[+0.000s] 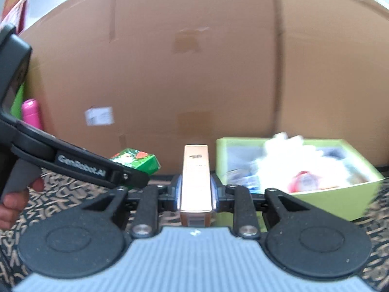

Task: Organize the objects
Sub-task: 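Carry both boxes into the green shoebox and open both tools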

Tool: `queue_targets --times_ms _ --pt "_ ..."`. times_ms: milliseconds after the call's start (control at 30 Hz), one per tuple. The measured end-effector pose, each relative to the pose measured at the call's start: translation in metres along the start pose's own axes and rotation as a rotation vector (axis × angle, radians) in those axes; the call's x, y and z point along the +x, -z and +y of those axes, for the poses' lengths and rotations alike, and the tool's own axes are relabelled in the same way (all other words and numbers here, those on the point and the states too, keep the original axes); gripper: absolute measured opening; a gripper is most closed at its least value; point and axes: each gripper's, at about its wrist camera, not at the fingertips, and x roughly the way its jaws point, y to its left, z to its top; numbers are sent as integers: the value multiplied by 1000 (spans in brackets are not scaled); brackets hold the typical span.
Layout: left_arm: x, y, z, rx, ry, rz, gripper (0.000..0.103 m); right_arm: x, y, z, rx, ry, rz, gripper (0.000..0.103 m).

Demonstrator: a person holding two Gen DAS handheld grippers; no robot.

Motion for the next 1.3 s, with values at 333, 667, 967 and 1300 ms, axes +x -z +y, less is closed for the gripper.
queue_targets --times_ms 333,667,967,1300 --pt "53 -49 -82 7 30 -63 65 -1 -23 -107 46 232 -17 24" --pt "109 -59 -94 -22 -3 -60 66 49 -21 -167 114 248 3 24" --pt "107 -39 -70 -65 -70 -79 96 35 9 -169 106 264 -48 93" --pt "32 15 -70 -94 -56 -110 98 -53 23 -144 137 245 -27 103"
